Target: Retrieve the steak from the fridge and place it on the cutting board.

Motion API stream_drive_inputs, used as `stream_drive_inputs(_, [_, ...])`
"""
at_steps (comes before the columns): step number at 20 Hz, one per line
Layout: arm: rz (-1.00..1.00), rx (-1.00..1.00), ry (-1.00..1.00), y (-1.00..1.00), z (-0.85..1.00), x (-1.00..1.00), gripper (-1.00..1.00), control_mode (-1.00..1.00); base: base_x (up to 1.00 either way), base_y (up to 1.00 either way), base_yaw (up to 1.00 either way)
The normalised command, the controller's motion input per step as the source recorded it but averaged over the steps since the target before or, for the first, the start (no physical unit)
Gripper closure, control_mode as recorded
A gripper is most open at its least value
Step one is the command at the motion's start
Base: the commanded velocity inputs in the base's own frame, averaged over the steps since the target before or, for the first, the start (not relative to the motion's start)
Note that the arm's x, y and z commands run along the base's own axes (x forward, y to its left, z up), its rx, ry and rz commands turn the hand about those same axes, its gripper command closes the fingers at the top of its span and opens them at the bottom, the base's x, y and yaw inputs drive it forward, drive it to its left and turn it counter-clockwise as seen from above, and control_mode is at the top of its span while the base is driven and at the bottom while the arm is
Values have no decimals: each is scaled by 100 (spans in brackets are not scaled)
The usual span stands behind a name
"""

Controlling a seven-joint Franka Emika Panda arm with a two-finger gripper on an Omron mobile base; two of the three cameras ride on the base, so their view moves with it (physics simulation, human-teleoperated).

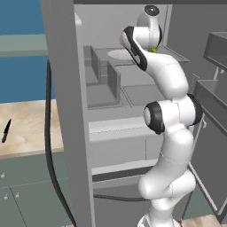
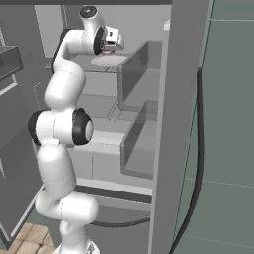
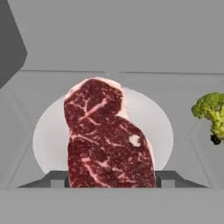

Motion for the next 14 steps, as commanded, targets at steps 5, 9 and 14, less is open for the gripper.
stream_drive_inputs(5, [0, 0, 0, 0, -10, -44, 100, -100, 0, 0, 0])
stream_drive_inputs(9, [0, 0, 0, 0, -13, -65, 100, -100, 0, 0, 0])
stream_drive_inputs(14, [0, 0, 0, 0, -8, -70, 100, -100, 0, 0, 0])
